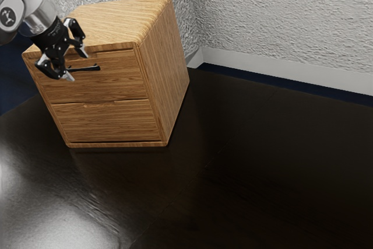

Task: Pull the drawer handle with one arm to open the drawer

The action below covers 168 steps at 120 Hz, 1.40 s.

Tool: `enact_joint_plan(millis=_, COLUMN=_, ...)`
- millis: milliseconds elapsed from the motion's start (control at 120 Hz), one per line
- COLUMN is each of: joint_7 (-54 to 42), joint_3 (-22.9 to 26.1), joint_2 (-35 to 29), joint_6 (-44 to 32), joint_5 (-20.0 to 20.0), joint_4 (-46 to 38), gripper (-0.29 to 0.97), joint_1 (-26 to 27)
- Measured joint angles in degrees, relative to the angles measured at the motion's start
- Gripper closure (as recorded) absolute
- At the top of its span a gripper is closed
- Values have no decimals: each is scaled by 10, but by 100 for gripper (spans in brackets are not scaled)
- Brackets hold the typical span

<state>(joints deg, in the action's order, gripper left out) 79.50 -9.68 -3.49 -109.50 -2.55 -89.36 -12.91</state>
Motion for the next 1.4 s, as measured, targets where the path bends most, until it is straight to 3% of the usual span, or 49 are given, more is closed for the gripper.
enact_joint_plan(millis=950, joint_7=48, joint_3=-13, joint_2=21, joint_6=-23, joint_5=2, joint_4=-16, gripper=32, joint_1=-10)
enact_joint_plan(millis=1400, joint_7=60, joint_3=-11, joint_2=13, joint_6=-17, joint_5=2, joint_4=-15, gripper=70, joint_1=-8)
